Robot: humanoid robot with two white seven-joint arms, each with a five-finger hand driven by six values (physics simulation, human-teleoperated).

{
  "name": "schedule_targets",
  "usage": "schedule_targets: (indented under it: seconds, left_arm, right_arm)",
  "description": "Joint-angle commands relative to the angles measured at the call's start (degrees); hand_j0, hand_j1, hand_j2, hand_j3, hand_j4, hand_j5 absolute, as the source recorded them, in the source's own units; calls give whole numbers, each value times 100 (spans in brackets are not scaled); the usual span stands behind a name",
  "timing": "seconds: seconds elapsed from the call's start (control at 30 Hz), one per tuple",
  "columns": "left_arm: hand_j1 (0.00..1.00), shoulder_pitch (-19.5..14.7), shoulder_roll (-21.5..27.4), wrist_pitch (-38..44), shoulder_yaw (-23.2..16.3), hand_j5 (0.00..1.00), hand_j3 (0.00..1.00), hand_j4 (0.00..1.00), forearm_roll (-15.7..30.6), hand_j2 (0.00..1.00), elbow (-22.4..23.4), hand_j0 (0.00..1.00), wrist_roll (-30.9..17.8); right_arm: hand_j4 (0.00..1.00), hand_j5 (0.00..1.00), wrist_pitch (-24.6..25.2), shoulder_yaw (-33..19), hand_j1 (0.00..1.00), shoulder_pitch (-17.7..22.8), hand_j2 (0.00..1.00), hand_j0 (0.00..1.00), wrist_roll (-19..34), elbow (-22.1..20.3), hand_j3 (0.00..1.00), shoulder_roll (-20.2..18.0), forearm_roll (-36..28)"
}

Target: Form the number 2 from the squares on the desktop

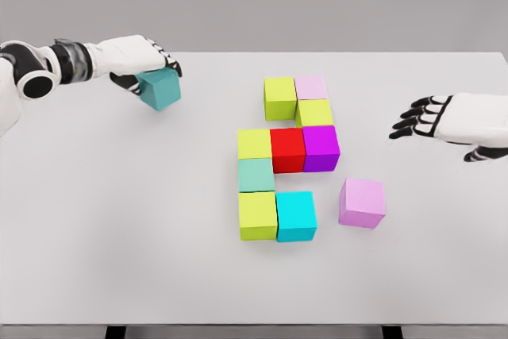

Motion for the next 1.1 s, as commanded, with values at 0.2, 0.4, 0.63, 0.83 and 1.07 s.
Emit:
schedule_targets:
  seconds: [0.2,0.4,0.63,0.83,1.07]
  left_arm:
    - [70,-79,-329,8,61,70,70,70,27,70,100,70,2]
    - [72,-97,-531,8,70,72,72,72,18,72,205,72,-7]
    - [73,-123,-672,8,70,73,73,73,18,73,214,73,-7]
    - [81,-123,-760,8,70,81,81,81,0,81,249,81,-16]
    - [100,-97,-839,8,44,100,100,100,9,100,302,100,-7]
  right_arm:
    - [92,92,9,2210,92,-1547,92,92,12,530,92,-183,38]
    - [71,71,9,2658,71,-1583,71,71,-5,521,71,300,504]
    - [64,64,9,2667,64,-1574,64,64,12,521,64,441,530]
    - [60,60,9,2667,60,-1530,60,60,12,521,60,511,680]
    - [60,60,9,2667,60,-1416,60,60,12,547,60,634,759]
